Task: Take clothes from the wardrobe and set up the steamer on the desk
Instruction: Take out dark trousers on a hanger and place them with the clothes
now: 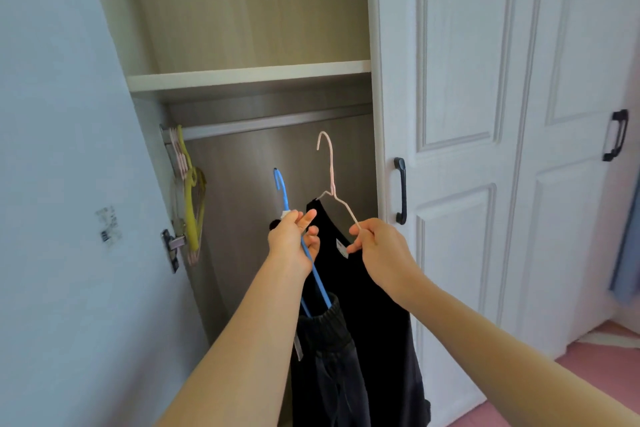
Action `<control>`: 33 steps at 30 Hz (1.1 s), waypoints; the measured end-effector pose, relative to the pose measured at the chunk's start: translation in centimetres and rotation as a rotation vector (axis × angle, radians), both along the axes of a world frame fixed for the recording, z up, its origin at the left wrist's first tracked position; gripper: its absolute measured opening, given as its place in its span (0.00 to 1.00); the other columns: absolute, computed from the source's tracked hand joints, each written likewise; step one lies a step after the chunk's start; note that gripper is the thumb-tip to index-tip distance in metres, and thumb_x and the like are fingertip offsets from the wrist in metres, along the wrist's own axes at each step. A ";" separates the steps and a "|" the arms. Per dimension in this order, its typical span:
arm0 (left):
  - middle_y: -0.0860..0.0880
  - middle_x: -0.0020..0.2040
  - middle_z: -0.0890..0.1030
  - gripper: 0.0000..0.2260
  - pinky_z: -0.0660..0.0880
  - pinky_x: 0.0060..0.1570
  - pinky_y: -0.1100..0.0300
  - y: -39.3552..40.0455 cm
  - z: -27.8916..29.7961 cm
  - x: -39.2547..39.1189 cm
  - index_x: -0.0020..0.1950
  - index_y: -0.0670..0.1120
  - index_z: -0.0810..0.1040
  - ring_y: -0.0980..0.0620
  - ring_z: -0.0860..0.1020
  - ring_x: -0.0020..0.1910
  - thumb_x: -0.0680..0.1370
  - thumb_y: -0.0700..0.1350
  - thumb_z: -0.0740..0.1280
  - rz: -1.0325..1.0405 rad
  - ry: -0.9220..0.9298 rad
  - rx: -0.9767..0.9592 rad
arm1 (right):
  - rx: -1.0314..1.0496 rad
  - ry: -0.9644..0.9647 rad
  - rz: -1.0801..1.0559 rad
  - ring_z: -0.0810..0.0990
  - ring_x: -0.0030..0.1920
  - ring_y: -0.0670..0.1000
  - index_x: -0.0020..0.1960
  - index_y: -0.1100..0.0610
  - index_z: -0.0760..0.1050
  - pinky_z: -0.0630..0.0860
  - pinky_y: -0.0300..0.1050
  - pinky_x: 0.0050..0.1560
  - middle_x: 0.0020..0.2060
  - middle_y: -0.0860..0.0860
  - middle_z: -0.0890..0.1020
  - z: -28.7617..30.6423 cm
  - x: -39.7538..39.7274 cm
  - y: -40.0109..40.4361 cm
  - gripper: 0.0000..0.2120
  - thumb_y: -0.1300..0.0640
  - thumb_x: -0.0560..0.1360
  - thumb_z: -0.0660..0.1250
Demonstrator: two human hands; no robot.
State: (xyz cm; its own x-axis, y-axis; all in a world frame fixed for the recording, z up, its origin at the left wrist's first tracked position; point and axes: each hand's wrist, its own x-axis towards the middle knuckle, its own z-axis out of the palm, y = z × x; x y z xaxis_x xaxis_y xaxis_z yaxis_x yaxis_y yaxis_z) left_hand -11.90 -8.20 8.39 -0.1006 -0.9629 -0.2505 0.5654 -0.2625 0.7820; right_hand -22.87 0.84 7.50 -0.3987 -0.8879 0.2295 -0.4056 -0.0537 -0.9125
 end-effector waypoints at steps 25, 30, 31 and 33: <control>0.44 0.43 0.83 0.08 0.68 0.27 0.66 35.3 1.0 11.8 0.50 0.41 0.75 0.58 0.67 0.21 0.82 0.43 0.59 -0.179 0.133 -0.094 | 0.009 0.101 -0.111 0.74 0.32 0.47 0.51 0.55 0.76 0.66 0.30 0.23 0.41 0.53 0.81 0.0 10.8 35.3 0.14 0.63 0.80 0.52; 0.43 0.43 0.83 0.10 0.71 0.26 0.65 39.3 1.5 15.0 0.55 0.38 0.76 0.57 0.70 0.23 0.83 0.42 0.58 -0.184 0.086 -0.124 | 0.015 0.125 -0.101 0.73 0.30 0.47 0.51 0.56 0.76 0.67 0.31 0.23 0.40 0.54 0.80 0.2 13.2 38.6 0.14 0.64 0.79 0.52; 0.43 0.43 0.83 0.11 0.72 0.26 0.65 39.9 1.6 15.7 0.55 0.38 0.76 0.57 0.71 0.24 0.83 0.43 0.58 -0.192 0.069 -0.130 | 0.015 0.119 -0.100 0.73 0.30 0.47 0.51 0.56 0.76 0.67 0.31 0.23 0.40 0.54 0.80 0.3 13.8 39.1 0.14 0.64 0.80 0.52; 0.44 0.43 0.84 0.11 0.73 0.27 0.64 41.1 1.9 17.2 0.55 0.38 0.77 0.56 0.73 0.25 0.83 0.43 0.59 -0.216 0.050 -0.140 | 0.014 0.109 -0.096 0.72 0.30 0.47 0.51 0.56 0.76 0.67 0.33 0.24 0.40 0.54 0.80 0.6 15.1 40.1 0.14 0.63 0.80 0.52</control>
